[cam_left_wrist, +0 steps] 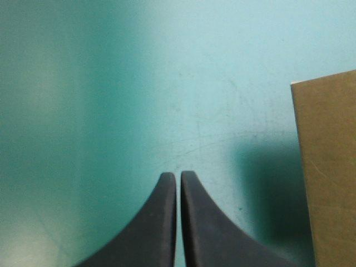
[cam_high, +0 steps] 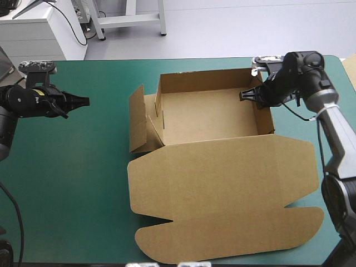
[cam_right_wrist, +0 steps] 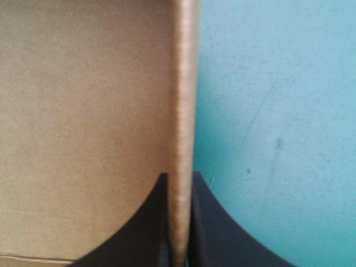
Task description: Fold the box
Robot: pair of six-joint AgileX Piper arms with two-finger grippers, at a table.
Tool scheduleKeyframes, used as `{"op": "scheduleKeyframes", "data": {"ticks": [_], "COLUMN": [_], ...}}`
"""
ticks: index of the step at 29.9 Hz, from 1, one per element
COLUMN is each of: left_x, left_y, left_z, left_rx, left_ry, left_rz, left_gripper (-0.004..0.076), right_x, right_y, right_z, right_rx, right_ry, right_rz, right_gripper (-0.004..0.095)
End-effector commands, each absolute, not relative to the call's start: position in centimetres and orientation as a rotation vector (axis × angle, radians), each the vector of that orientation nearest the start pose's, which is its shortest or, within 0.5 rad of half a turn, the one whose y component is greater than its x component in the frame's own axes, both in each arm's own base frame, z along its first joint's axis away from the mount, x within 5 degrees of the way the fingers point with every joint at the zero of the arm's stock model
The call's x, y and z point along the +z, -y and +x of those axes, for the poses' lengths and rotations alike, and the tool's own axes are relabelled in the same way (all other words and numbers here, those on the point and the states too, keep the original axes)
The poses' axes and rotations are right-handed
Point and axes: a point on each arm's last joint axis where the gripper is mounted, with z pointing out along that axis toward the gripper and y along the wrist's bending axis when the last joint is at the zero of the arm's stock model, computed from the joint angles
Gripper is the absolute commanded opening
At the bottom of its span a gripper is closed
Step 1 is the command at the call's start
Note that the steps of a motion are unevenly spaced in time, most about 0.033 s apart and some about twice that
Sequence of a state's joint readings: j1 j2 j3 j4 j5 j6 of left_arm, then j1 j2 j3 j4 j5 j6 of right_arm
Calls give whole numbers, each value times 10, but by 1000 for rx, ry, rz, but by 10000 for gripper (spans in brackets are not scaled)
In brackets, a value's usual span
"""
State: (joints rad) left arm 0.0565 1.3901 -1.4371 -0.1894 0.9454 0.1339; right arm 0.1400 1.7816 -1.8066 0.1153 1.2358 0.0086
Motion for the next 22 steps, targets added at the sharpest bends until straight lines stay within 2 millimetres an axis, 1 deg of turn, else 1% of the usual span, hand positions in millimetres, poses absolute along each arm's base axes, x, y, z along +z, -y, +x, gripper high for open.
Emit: {"op": "scheduleKeyframes", "data": {"ticks": [1, 2, 6, 10, 13, 16, 19, 22], "left_x": [413, 412, 409, 408, 412, 417, 423, 427], "left_y": [1, 3, 14, 24, 31, 40, 48, 54], "left_z": [299, 300, 308, 313, 312, 310, 305, 300], "left_rx": [-265, -286, -458, -637, -744, -901, -1030, -1136], "left_ry": [-2257, -2254, -2234, -2210, -2173, -2123, -2077, -2044], "left_rz": [-5, 6, 8, 1, 46, 77, 149, 208], "left_gripper": [8, 8, 8, 8, 7, 7, 7, 6], "right_x": [419, 425, 451, 469, 477, 482, 482, 484], "right_y": [-50, -47, -36, -26, -26, -27, -27, -30], "right_z": [343, 338, 317, 300, 290, 286, 286, 286], "right_rx": [270, 289, 404, 403, 402, 420, 425, 469], "right_ry": [-2513, -2493, -2398, -2336, -2306, -2284, -2278, -2261], "right_rz": [-155, -151, -137, -114, -116, -126, -127, -126], "right_gripper": [-21, -21, -21, -21, -21, -21, -21, -21]}}
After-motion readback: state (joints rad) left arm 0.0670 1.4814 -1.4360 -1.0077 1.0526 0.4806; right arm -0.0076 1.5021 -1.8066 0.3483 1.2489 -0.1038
